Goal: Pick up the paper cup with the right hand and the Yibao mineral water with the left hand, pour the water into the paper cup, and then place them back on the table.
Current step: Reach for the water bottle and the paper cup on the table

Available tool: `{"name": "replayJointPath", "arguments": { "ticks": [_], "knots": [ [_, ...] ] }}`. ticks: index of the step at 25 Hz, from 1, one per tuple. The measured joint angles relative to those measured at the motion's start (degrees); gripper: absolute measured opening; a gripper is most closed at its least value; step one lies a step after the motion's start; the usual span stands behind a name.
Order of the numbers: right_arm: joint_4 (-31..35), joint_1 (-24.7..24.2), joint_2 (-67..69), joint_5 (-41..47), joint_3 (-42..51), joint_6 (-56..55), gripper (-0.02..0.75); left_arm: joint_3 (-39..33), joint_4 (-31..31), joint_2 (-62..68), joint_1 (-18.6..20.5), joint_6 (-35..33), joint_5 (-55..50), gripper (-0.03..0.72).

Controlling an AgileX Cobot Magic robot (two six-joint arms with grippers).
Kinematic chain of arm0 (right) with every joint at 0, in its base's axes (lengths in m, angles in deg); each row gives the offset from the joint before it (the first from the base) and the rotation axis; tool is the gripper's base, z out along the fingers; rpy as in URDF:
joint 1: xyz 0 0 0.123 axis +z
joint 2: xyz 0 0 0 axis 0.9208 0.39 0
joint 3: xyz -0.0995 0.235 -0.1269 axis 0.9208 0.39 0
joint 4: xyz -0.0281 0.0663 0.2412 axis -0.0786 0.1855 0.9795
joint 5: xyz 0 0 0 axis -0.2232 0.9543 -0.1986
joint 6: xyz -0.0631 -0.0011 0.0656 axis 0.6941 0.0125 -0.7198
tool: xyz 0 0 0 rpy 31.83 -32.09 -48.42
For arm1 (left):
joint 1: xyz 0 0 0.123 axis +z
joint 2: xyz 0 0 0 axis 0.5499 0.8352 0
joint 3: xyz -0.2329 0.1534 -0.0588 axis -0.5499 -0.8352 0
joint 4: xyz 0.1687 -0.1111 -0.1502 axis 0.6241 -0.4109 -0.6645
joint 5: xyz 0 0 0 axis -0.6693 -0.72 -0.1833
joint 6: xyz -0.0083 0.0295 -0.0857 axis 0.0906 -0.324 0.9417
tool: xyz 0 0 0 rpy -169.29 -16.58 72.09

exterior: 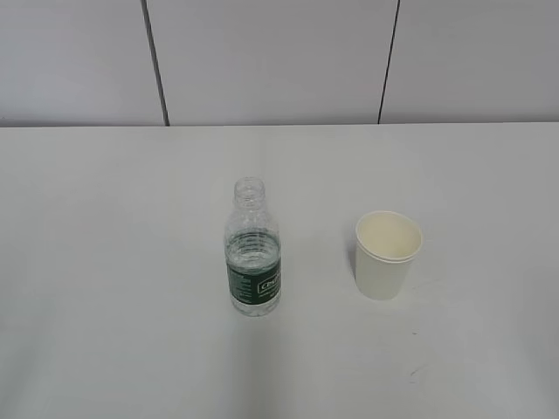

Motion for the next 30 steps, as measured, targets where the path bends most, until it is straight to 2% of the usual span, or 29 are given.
{"name": "replayJointPath", "arguments": {
  "ticks": [2,5,7,10,13,18,20,24,27,30],
  "knots": [
    [0.0,0.0,0.0,0.0,0.0,0.0,0.586,0.0,0.35,0.99,0.0,0.27,0.0,0.626],
    [0.0,0.0,0.0,-0.34,-0.26,0.44,0.585,0.44,0.47,1.69,0.0,0.39,1.03,0.615],
    [0.0,0.09,0.0,-5.26,-1.09,1.85,0.586,1.47,0.25,1.78,0.0,0.39,8.31,0.605],
    [0.0,0.23,5.98,-19.67,-1.33,2.35,0.585,1.27,0.24,4.86,0.0,-1.4,23.08,0.594],
    [0.0,0.47,17.38,-35.05,0.05,2.67,0.585,-2.89,-0.07,11.95,0.04,-4.11,35.21,0.591],
    [-0.12,0.69,36.33,-59.32,2.28,3.02,0.586,-10.94,-7.55,25.13,0.04,-4.87,61.94,0.577],
    [-0.12,0.69,43.14,-67.54,2.28,3.14,0.585,-11.42,-8.35,30.92,0.04,-4.9,66.56,0.573],
    [-0.12,0.69,55.13,-77.44,2.9,1.89,0.586,-11.52,-8.86,41.83,-0.69,-4.73,73.09,0.573],
    [-0.38,0.69,62.86,-89.11,5.5,1.03,0.586,-11.52,-8.86,51.86,-4.79,-4.73,79.31,0.571],
    [-1.07,0.69,68.07,-96.49,7.66,0.8,0.585,-11.52,-8.86,60.37,-10.32,-4.68,86.52,0.569]
  ]
}}
